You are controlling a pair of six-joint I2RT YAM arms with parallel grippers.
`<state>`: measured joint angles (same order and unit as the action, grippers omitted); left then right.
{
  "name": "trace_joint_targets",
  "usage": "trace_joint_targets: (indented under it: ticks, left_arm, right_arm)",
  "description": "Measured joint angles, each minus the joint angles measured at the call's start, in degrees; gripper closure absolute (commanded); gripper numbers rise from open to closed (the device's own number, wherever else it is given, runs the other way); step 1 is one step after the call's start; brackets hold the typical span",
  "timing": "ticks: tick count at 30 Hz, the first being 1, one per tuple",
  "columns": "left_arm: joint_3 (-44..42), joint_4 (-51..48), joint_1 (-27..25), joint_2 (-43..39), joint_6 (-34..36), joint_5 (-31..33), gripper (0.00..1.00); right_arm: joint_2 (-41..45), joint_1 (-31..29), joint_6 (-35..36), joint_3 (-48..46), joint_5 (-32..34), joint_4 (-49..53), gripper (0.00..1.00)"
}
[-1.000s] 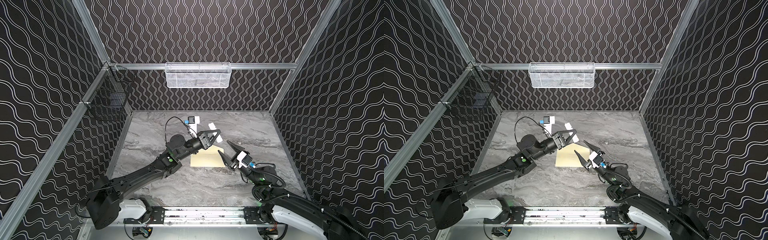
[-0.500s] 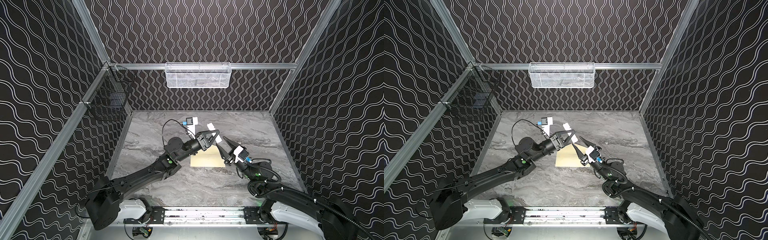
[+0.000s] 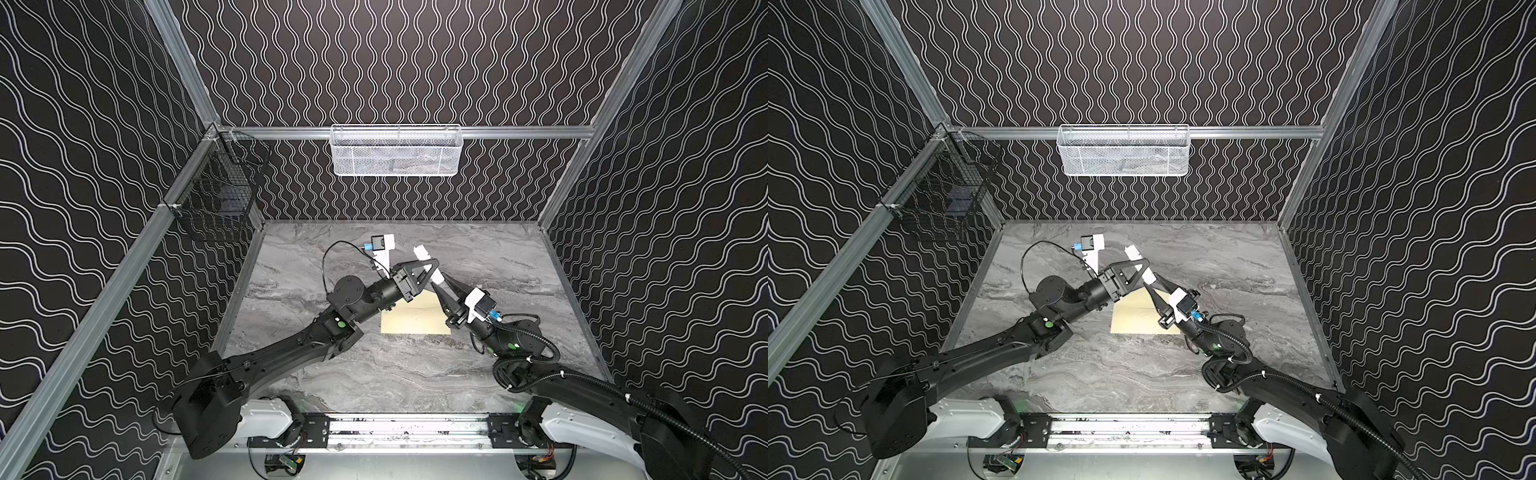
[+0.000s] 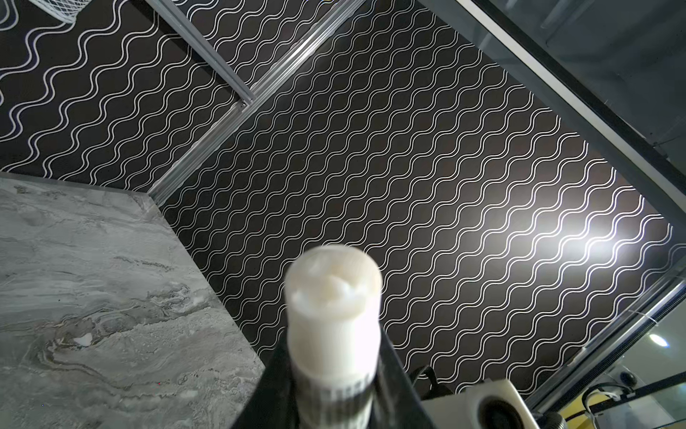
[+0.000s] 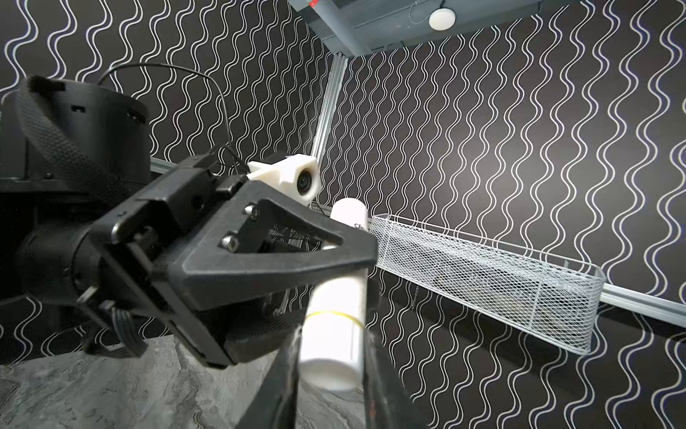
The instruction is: Place the letter into the envelope and seal it
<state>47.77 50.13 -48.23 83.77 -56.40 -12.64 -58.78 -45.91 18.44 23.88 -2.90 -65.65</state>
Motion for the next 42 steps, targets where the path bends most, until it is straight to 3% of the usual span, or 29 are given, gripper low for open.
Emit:
trace_joint_targets:
  ticks: [6,15,18,23,27,31,34,37,42]
  left_arm:
    - [0.9,1.3,0.0,0.5,0.0,-0.5,1.00]
    - [-0.9,7.4,0.0,-0.9,1.7,-3.2,1.00]
    - [-1.2,8.9,-0.1,-1.7,2.6,-4.9,1.00]
    - [-2.5,10.0,-0.2,-3.1,2.9,-6.6,1.00]
    - [-3.1,9.2,-0.2,-3.5,2.8,-7.3,1.00]
    - [-3.1,8.2,-0.2,-3.5,2.8,-7.1,1.00]
    - [-2.9,7.0,-0.1,-3.0,2.8,-5.8,1.00]
    - [-2.5,6.2,-0.1,-2.5,2.8,-5.2,1.00]
    - [-2.3,6.4,-0.1,-2.4,2.6,-4.7,1.00]
  right_arm:
    - [1.1,0.0,-7.1,1.3,-0.6,2.1,0.81]
    - [-1.2,0.3,-32.8,2.1,-8.7,-4.7,0.85]
    - [-2.1,0.4,-39.4,2.1,-11.6,-8.2,0.81]
    - [-1.7,0.6,-43.4,1.7,-15.5,-9.4,0.60]
    - [3.5,0.9,-36.6,1.7,-18.5,-0.1,0.44]
    - [9.6,1.0,-20.9,3.9,-18.3,15.8,0.39]
    - [12.2,0.9,-9.0,3.8,-15.6,22.3,0.37]
    - [13.6,0.8,1.0,1.3,-10.3,22.9,0.39]
    - [13.6,0.3,9.5,-3.8,-1.5,15.9,0.42]
